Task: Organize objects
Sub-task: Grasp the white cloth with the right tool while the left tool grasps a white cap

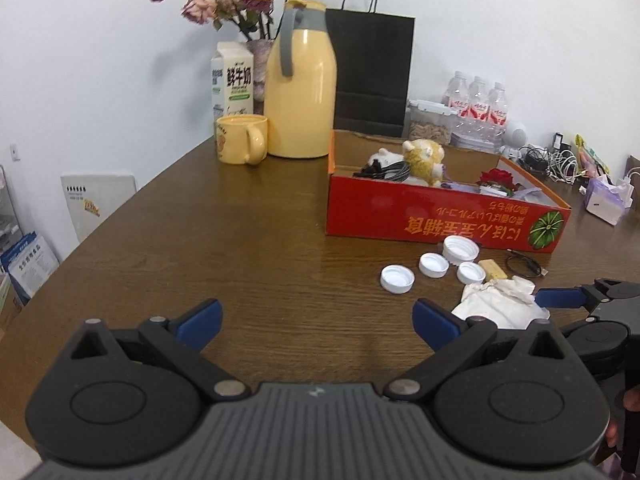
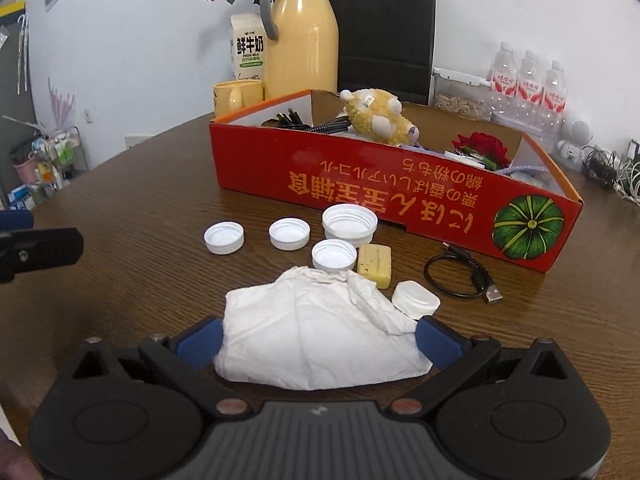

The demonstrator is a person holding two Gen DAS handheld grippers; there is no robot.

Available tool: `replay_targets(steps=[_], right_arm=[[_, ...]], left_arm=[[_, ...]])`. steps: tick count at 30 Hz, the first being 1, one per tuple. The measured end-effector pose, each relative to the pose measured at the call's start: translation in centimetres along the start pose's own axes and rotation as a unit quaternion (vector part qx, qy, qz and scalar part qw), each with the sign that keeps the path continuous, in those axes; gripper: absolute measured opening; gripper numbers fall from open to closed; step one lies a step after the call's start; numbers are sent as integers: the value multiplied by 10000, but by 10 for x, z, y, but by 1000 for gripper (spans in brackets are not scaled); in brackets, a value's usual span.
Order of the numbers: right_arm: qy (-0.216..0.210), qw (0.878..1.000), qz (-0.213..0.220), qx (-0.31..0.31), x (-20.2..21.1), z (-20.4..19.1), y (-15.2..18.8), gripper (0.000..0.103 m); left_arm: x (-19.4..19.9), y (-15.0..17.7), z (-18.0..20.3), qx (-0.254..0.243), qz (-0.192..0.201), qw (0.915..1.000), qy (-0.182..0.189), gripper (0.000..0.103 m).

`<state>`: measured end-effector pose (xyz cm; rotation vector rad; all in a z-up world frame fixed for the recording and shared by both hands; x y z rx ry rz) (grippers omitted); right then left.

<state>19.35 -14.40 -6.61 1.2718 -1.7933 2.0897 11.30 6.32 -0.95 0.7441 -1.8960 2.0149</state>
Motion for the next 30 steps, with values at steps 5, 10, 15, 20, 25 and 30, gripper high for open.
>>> replay_targets(steps=[5, 10, 15, 20, 25, 30], right_arm=[[-20, 9999, 85, 95, -2, 1, 1, 103], [-44, 9999, 97, 111, -2, 1, 1, 103], [-67, 9999, 96, 122, -2, 1, 1, 103], [-108, 9998, 104, 103, -3, 2, 1, 103], [-153, 9997, 122, 114, -3, 2, 1, 99], [-147, 9996, 207, 123, 1, 5, 2, 88]], left_arm=[[-1, 0, -6, 91, -5, 10000, -30, 103], [-6, 2, 0, 52, -66, 10000, 21, 103], [-10, 3, 2, 26, -124, 9999, 34, 103], [-16, 2, 3, 16, -165, 9999, 18, 103], [-24, 1, 6, -11, -211, 9998, 25, 103], [-35, -2, 13, -73, -257, 9996, 68, 103]])
Point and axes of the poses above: each gripper's, at about its wrist camera, not at the fingertips, and x roughly against the way its jaws point, z to its right, y to its underside, the point moved 4 cm from there along -x, roughly the way its jaws point, and after that the axes turned 5 degrees about -y, right-handed, at the moved point
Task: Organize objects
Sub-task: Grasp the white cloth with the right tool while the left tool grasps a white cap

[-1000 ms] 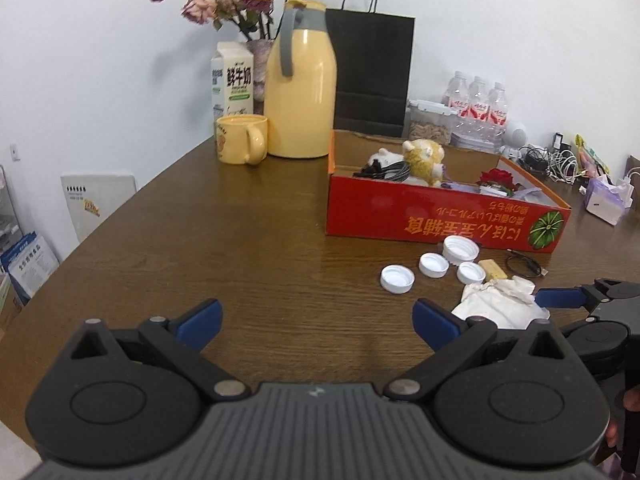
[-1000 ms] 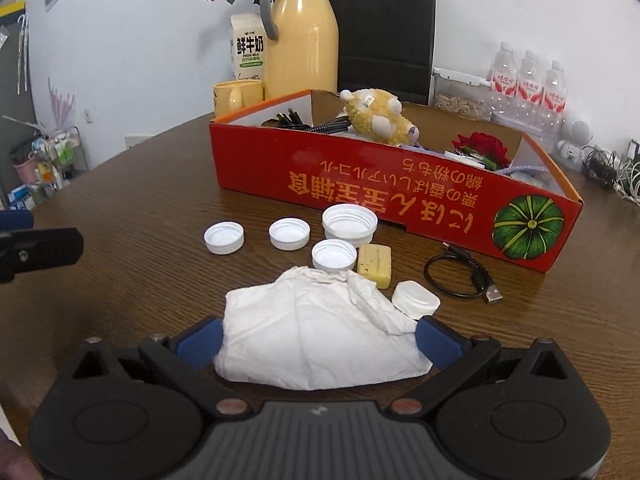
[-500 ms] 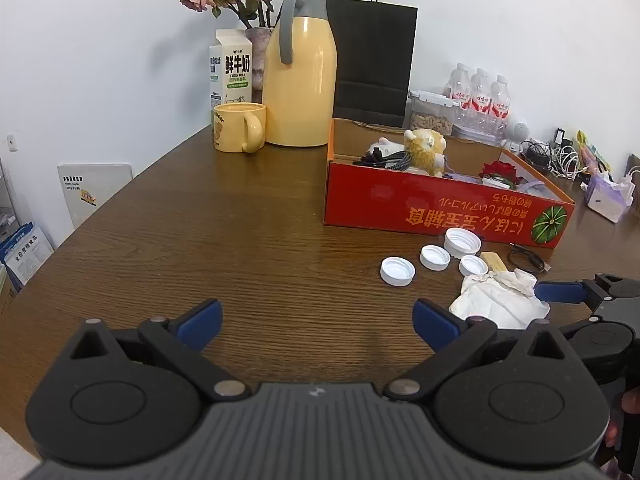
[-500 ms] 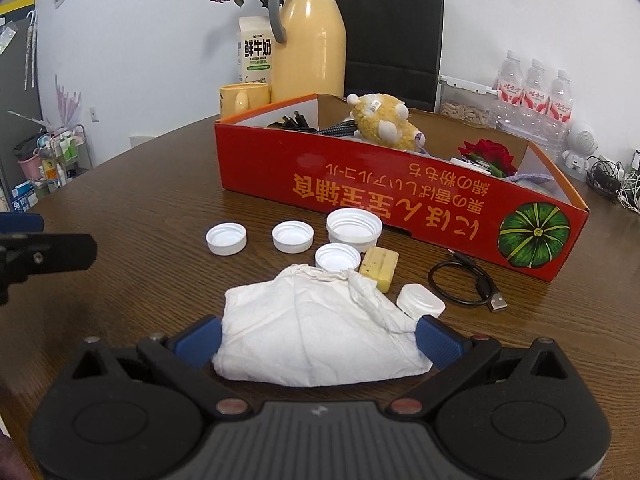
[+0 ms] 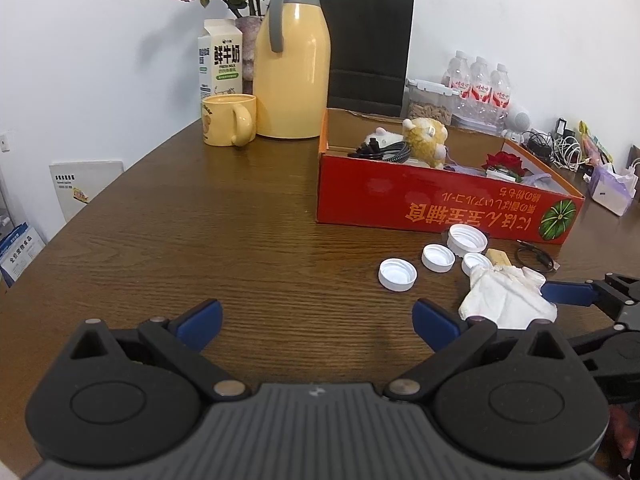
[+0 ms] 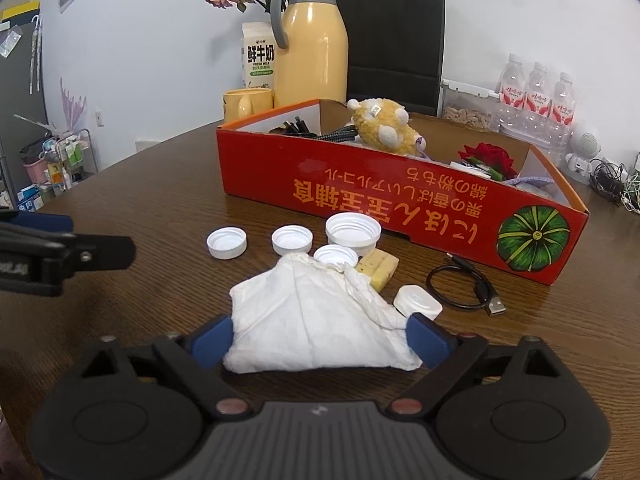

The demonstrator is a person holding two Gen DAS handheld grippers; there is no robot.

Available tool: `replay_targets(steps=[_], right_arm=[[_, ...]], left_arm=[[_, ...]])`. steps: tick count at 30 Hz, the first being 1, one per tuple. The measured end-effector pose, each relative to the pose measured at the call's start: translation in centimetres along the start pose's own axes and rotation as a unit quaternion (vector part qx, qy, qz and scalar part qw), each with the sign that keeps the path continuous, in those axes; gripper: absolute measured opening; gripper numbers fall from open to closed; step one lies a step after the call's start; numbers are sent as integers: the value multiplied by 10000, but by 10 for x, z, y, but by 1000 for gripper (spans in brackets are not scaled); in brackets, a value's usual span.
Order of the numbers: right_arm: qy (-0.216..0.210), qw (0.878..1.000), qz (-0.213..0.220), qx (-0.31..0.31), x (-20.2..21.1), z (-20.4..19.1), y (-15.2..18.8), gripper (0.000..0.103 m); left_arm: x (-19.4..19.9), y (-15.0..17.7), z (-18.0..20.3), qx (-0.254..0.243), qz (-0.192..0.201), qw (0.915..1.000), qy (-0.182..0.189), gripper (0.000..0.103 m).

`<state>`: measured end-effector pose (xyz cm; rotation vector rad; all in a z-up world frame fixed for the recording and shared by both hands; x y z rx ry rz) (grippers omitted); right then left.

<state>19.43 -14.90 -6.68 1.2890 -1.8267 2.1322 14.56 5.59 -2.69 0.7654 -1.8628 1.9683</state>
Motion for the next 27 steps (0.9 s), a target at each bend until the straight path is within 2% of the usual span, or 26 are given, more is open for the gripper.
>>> replay_targets(steps=[10, 13, 17, 19, 20, 21, 22, 24, 25, 27], right_arm=[[30, 9998, 177, -105, 12, 18, 0, 49], [-33, 9996, 227, -173, 14, 25, 0, 44], [-72, 9993, 273, -231, 15, 31, -1, 43], [-122, 9992, 285, -246, 15, 31, -1, 43], [-139, 9992, 293, -249, 15, 31, -2, 43], [-159, 9991, 307, -250, 16, 31, -2, 43], [-178, 9990, 317, -249, 16, 31, -1, 43], [-209, 9989, 333, -249, 16, 30, -1, 43], [-222, 9988, 355, -248, 17, 30, -1, 43], [-231, 9986, 411, -229, 19, 30, -2, 42]], left_arm=[[-22, -9, 23, -273, -82, 9995, 149, 103], [-33, -15, 33, -405, -102, 9990, 173, 103], [-49, -22, 46, -531, -159, 9982, 238, 102], [-57, -23, 53, -601, -204, 9976, 273, 92], [-61, -23, 55, -609, -257, 9974, 284, 80], [-65, -22, 57, -605, -325, 9971, 319, 61], [-67, -21, 58, -606, -332, 9970, 360, 59], [-67, -20, 61, -633, -254, 9970, 377, 36], [-66, -20, 61, -611, -246, 9969, 439, 29], [-64, -20, 59, -544, -223, 9972, 466, 29]])
Point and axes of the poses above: each gripper's, at about its wrist camera, not at the fingertips, and x roughly against the way its jaws point, z to its right, y to its underside, the point moved 4 cm from there along -x, roughly the way its jaws point, and after that the axes turned 5 degrees about -y, right-handed, at the moved point
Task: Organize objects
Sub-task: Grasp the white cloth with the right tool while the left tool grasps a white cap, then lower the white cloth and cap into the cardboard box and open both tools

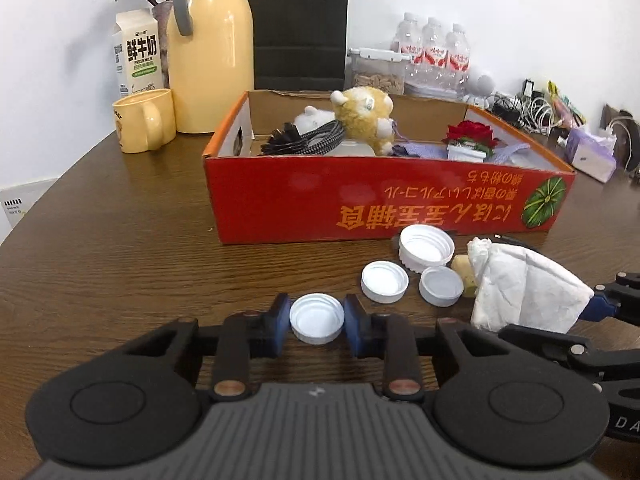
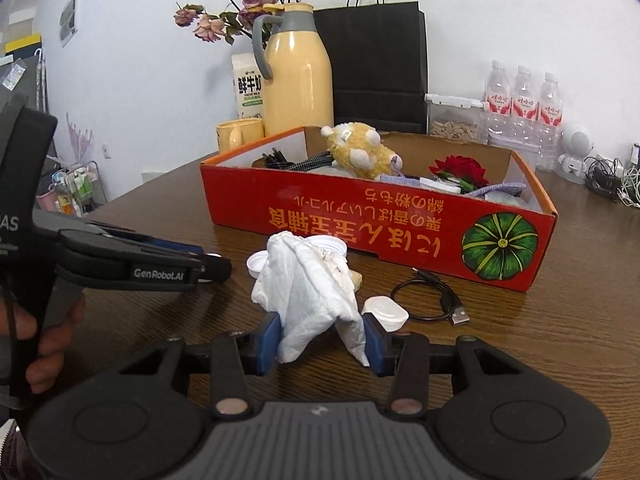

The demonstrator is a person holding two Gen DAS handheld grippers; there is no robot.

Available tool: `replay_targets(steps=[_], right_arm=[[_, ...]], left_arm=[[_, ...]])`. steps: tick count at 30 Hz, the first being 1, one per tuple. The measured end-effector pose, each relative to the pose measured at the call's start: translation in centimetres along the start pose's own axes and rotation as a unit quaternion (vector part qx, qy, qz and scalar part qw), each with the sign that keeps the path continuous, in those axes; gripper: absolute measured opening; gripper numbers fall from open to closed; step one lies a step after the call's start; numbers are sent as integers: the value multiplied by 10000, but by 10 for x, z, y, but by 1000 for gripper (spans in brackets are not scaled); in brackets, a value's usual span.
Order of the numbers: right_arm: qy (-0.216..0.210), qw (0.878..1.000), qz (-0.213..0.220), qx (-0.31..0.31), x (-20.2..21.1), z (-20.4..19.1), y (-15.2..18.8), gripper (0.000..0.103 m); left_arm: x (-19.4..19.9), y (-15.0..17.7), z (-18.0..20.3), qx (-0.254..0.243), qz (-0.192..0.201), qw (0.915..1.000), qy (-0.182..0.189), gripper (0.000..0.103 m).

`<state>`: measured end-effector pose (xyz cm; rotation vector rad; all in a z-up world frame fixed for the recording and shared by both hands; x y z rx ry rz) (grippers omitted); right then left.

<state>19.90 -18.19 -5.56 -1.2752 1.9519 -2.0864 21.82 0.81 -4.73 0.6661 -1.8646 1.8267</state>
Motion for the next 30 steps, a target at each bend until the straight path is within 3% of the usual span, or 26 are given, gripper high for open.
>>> replay_targets(steps=[13, 30], right_arm=[[26, 9989, 450, 164, 21, -3, -9, 42], [386, 9922, 1106, 425, 26, 23, -72, 42]], left_arm=[[37, -16, 3, 94, 553, 9983, 168, 29], [44, -78, 18, 199, 1298, 9911, 221, 29]])
Point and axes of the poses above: each gripper's, at about its wrist camera, not at the fingertips, and x roughly against the way its jaws point, z to its right, y to its underside, the point moved 4 cm from there along -x, roughly the way its jaws point, and after that the axes turned 5 degrees about -y, right-handed, at the moved point
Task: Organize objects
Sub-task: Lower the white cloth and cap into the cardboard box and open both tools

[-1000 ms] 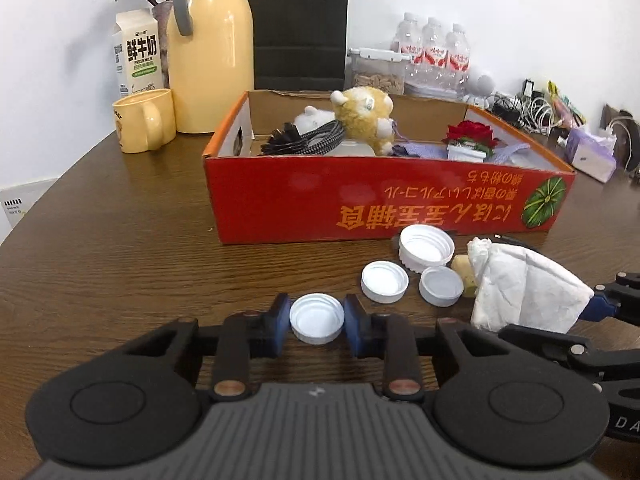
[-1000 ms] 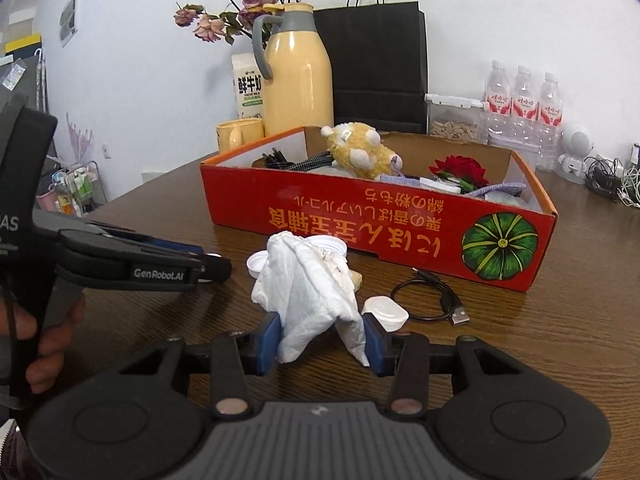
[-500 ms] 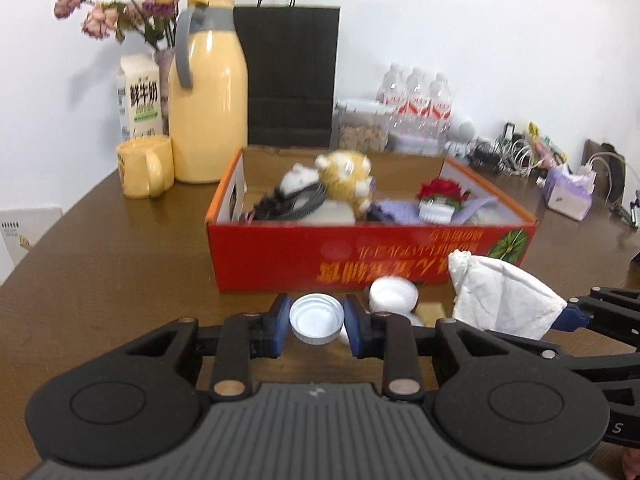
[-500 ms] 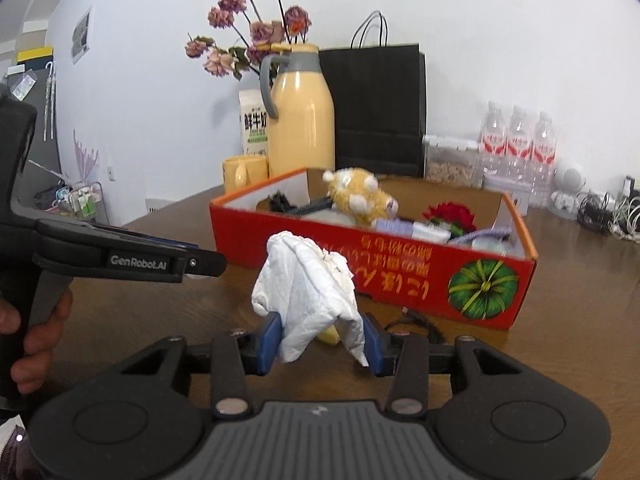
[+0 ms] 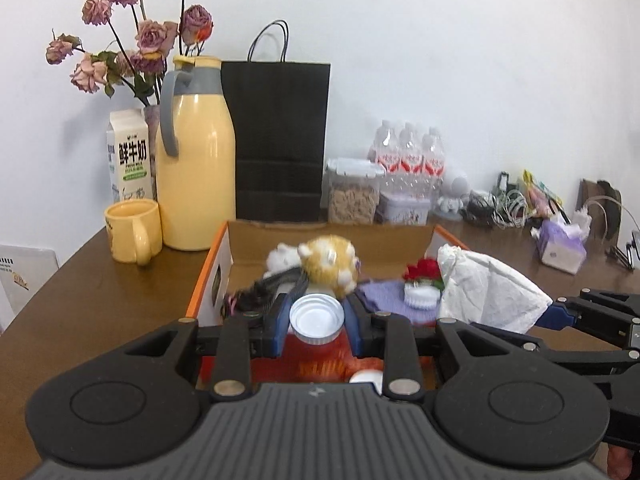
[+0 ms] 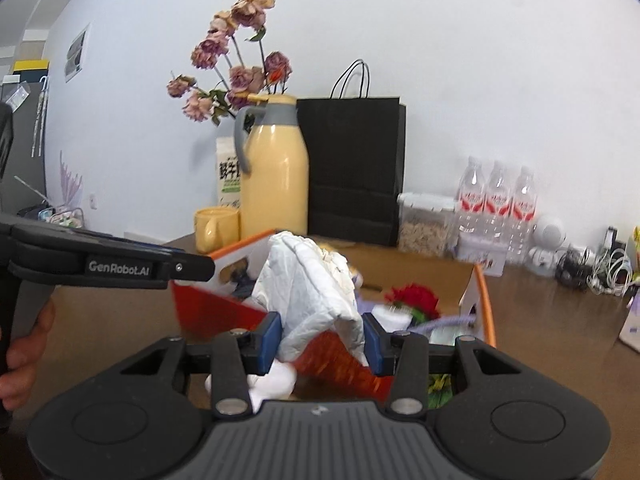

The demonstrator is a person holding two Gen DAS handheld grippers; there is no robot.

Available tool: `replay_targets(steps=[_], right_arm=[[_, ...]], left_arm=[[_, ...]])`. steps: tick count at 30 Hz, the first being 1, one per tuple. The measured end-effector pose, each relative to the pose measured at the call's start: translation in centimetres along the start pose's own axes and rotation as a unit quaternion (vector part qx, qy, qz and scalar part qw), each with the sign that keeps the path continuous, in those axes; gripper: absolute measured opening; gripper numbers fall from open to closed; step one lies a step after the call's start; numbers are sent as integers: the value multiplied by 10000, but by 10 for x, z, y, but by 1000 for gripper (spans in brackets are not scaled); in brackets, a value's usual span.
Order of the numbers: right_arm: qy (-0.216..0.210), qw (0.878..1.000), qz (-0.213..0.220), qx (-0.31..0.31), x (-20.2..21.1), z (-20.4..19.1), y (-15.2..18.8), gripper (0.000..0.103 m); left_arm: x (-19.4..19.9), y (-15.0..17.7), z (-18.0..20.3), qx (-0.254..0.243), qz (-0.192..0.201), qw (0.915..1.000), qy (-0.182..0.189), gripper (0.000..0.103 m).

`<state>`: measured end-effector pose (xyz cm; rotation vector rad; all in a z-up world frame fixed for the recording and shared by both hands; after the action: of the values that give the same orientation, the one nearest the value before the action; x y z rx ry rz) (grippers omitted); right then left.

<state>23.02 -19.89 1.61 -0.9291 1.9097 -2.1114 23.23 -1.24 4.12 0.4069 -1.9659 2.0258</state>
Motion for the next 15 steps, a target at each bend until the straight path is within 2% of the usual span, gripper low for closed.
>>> replay_targets(steps=[9, 15], right_arm=[[347, 9991, 161, -171, -55, 39, -32, 42], [546, 9978, -99, -375, -115, 65, -34, 42]], left_arm=[[-54, -22, -6, 407, 35, 9988, -286, 30], [-102, -29, -15, 595, -111, 9969, -506, 29]])
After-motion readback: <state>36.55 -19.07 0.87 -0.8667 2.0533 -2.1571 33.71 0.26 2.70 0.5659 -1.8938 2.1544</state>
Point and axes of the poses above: each gripper's, at about its wrist camera, not at the fingertips, and x roughly against the way its jaws point, z to its right, y to its underside, the point moved 4 cm from there along -x, roughly the way its jaws point, and after that the axes turned 5 degrees about -y, right-handed, at the moved point
